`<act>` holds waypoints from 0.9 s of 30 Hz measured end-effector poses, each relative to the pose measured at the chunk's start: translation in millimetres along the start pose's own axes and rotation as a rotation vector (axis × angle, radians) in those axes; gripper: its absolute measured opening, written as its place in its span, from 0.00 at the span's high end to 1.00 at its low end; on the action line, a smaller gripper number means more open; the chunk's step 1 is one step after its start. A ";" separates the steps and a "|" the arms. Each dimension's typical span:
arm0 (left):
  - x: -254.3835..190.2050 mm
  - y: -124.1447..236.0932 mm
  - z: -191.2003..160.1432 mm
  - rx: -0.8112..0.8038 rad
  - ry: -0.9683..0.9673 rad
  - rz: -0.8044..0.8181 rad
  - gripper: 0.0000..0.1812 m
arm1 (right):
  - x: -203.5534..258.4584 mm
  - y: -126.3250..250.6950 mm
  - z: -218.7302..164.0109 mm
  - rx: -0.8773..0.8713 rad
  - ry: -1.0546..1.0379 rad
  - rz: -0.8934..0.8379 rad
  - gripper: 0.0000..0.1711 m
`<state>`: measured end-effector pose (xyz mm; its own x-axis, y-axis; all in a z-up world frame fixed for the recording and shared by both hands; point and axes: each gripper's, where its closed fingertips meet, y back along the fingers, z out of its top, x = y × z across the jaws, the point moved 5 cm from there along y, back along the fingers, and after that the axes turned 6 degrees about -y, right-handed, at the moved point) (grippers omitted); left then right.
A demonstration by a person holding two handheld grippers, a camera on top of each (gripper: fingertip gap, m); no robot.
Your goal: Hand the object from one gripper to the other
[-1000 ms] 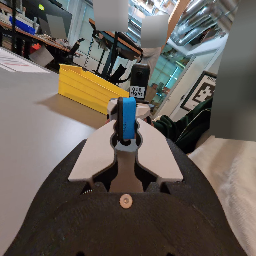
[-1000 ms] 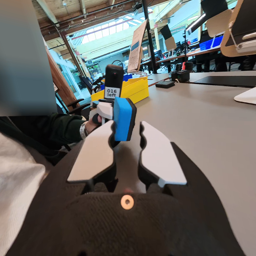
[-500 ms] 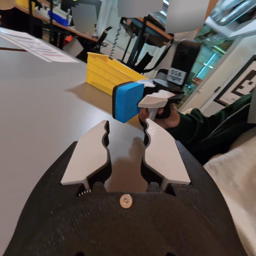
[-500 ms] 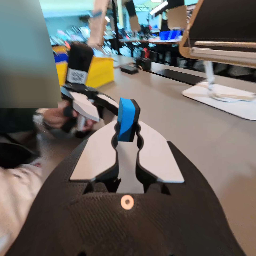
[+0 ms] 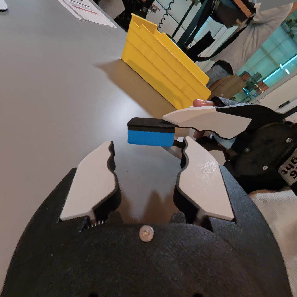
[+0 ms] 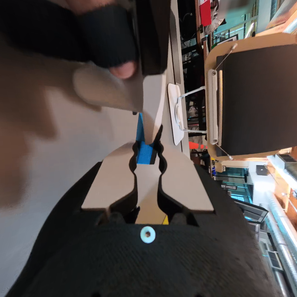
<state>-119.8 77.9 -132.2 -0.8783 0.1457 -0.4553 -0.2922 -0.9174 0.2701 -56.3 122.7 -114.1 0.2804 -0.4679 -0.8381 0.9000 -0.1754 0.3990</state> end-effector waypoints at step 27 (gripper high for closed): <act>-16.5 21.5 26.4 -0.271 -0.621 -0.001 0.70 | -36.8 3.6 -17.5 -0.458 -0.940 0.356 0.53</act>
<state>-121.5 65.6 -96.4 -0.9561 0.2584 0.1380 -0.2594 -0.9657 0.0110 -57.5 154.5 -88.3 0.3570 -0.9341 -0.0084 0.9112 0.3463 0.2232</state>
